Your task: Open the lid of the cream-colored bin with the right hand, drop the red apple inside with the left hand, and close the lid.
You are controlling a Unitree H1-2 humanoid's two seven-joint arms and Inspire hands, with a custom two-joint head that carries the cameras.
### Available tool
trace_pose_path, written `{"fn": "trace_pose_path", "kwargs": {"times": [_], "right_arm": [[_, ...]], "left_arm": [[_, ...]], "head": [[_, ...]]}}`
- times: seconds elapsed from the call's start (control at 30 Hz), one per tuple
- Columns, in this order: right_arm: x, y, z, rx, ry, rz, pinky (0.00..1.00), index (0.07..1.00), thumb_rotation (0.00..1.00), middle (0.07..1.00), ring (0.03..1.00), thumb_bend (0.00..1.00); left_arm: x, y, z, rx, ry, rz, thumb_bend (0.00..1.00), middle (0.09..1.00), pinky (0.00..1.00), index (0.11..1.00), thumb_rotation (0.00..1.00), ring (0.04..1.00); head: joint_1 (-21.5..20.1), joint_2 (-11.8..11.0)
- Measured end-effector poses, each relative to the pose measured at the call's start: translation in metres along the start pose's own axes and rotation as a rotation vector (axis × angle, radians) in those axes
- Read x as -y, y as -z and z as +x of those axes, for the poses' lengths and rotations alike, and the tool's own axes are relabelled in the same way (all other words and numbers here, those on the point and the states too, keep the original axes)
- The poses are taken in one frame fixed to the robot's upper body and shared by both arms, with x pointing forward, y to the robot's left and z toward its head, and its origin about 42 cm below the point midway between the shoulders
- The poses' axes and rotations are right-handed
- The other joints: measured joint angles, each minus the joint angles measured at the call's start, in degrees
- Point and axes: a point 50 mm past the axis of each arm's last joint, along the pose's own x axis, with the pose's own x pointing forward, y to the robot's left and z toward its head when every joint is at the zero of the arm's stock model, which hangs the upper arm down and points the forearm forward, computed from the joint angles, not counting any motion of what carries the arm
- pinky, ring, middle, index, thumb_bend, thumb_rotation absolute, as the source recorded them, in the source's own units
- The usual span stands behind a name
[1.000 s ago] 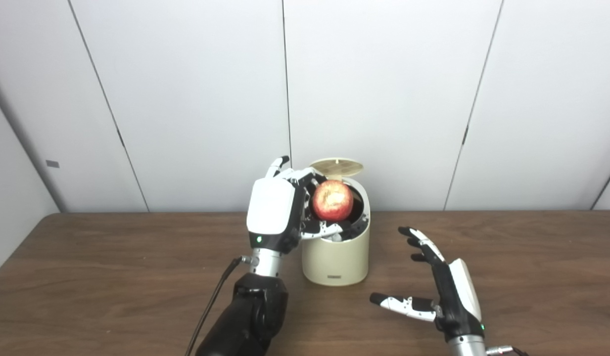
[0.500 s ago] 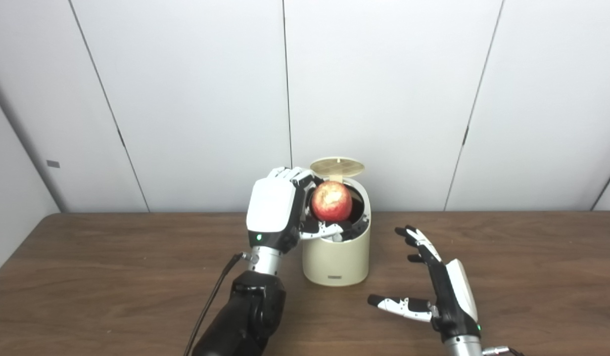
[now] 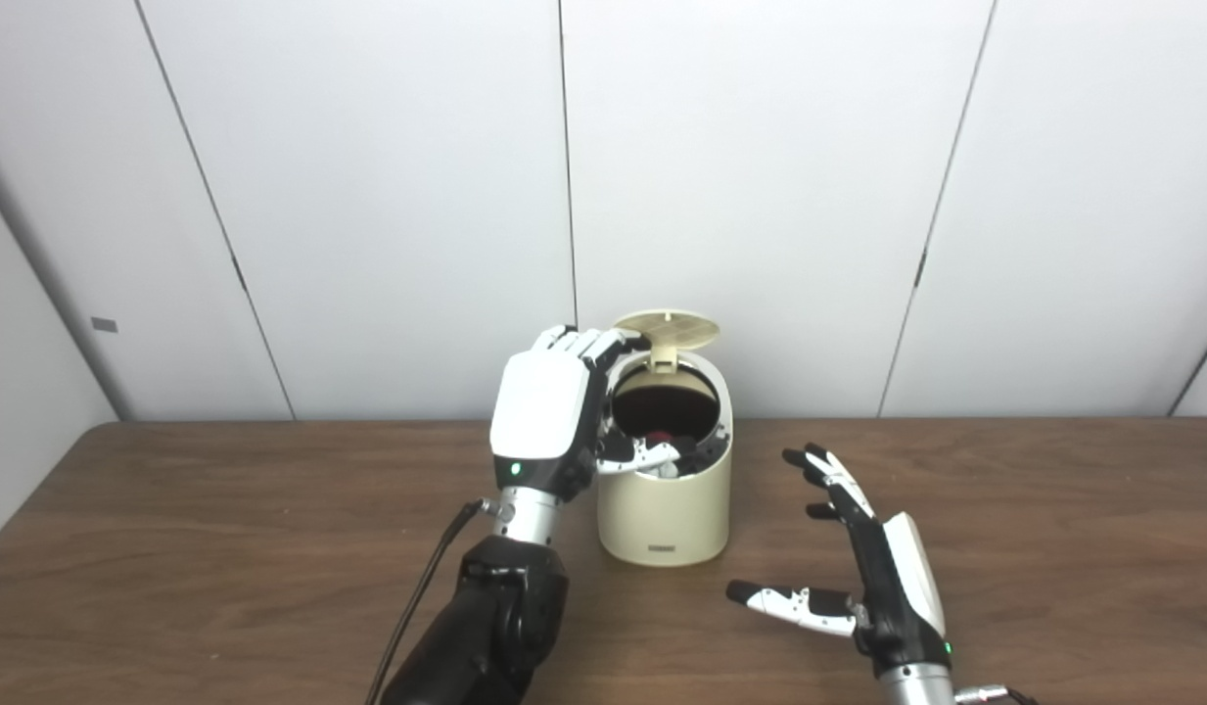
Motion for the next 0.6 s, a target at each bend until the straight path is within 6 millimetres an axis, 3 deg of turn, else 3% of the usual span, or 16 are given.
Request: {"fn": "trace_pose_path", "kwargs": {"times": [0.2, 0.3, 0.37, 0.43, 0.6], "right_arm": [[0.000, -0.001, 0.000, 0.003, -0.002, -0.001, 0.71, 0.823, 0.23, 0.918, 0.854, 0.75], [0.000, -0.001, 0.000, 0.003, -0.004, -0.001, 0.71, 0.823, 0.23, 0.917, 0.854, 0.75], [0.000, -0.001, 0.000, 0.003, -0.005, -0.001, 0.71, 0.821, 0.23, 0.915, 0.855, 0.76], [0.000, 0.000, 0.000, 0.003, -0.008, -0.001, 0.71, 0.823, 0.22, 0.917, 0.857, 0.75], [0.001, 0.000, 0.000, 0.003, -0.012, -0.006, 0.70, 0.823, 0.23, 0.915, 0.853, 0.75]], "left_arm": [[-0.001, -0.001, 0.000, 0.002, 0.005, -0.006, 0.79, 0.681, 0.79, 0.673, 0.17, 0.669], [-0.005, -0.002, -0.001, 0.007, -0.010, -0.048, 0.74, 0.576, 0.65, 0.625, 0.10, 0.572], [-0.007, -0.001, 0.000, 0.003, -0.021, -0.082, 0.58, 0.490, 0.55, 0.547, 0.03, 0.510], [-0.011, 0.003, -0.001, -0.018, -0.047, -0.147, 0.53, 0.469, 0.47, 0.518, 0.01, 0.475], [-0.015, 0.008, -0.013, -0.069, -0.099, -0.274, 0.52, 0.474, 0.45, 0.499, 0.00, 0.483]], "head": [[0.2, 0.7], [0.3, 0.7], [0.4, 0.6], [0.7, 0.5], [1.1, 0.4]]}}
